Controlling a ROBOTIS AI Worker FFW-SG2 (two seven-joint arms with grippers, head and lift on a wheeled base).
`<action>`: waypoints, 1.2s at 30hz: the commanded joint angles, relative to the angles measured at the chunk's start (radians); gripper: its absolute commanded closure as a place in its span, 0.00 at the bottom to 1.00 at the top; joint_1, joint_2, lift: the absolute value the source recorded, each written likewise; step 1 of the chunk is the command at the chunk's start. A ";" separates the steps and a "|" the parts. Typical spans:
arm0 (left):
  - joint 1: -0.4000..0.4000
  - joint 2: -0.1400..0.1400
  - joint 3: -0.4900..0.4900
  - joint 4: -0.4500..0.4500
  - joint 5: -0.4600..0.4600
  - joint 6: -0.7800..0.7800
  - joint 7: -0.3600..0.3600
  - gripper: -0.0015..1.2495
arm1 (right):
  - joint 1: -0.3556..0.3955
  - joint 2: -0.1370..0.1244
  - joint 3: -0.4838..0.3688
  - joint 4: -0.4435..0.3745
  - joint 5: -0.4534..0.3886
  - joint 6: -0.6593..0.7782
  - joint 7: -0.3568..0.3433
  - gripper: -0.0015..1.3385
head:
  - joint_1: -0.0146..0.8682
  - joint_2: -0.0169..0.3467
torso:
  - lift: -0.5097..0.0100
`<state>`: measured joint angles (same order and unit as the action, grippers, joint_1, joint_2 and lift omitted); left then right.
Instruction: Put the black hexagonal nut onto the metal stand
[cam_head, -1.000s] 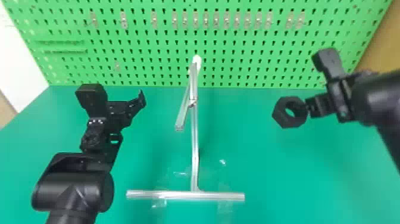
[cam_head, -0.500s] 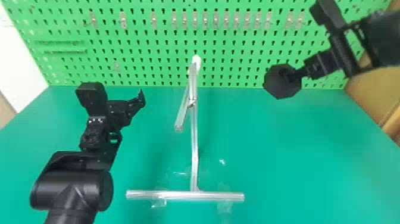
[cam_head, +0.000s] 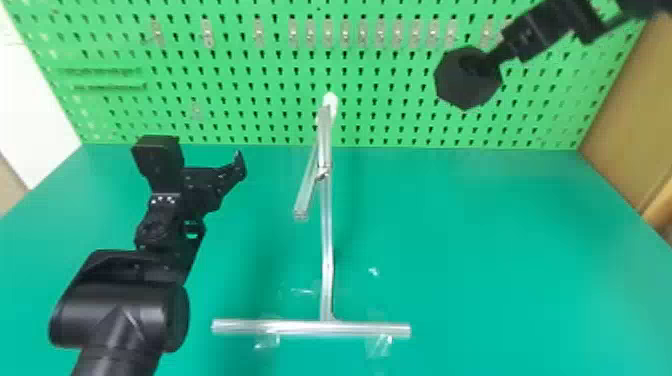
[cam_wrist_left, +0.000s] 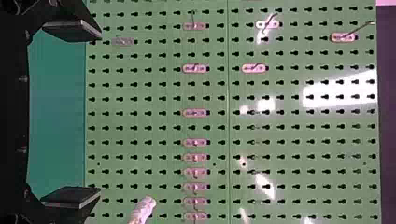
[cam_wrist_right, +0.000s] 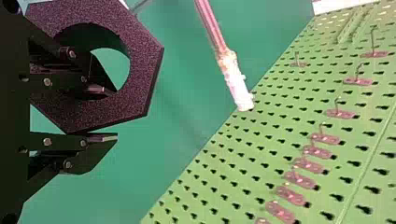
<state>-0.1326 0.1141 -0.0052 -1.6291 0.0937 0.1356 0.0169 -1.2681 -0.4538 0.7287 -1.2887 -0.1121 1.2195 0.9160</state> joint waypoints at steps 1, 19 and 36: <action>-0.002 0.006 -0.004 -0.001 0.000 0.005 0.000 0.09 | -0.079 0.069 0.049 0.098 0.069 -0.055 0.043 0.85 | 0.80 0.27 | 0.98; -0.005 0.019 -0.013 -0.008 0.001 0.028 0.000 0.09 | -0.234 0.250 0.136 0.290 0.120 -0.179 0.106 0.85 | 0.80 0.27 | 0.98; -0.010 0.022 -0.019 -0.008 -0.002 0.042 0.000 0.09 | -0.237 0.353 0.037 0.310 -0.017 -0.221 -0.051 0.85 | 0.80 0.27 | 0.98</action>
<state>-0.1437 0.1367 -0.0245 -1.6368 0.0921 0.1754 0.0169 -1.5202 -0.1255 0.8069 -0.9755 -0.0618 0.9968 0.9153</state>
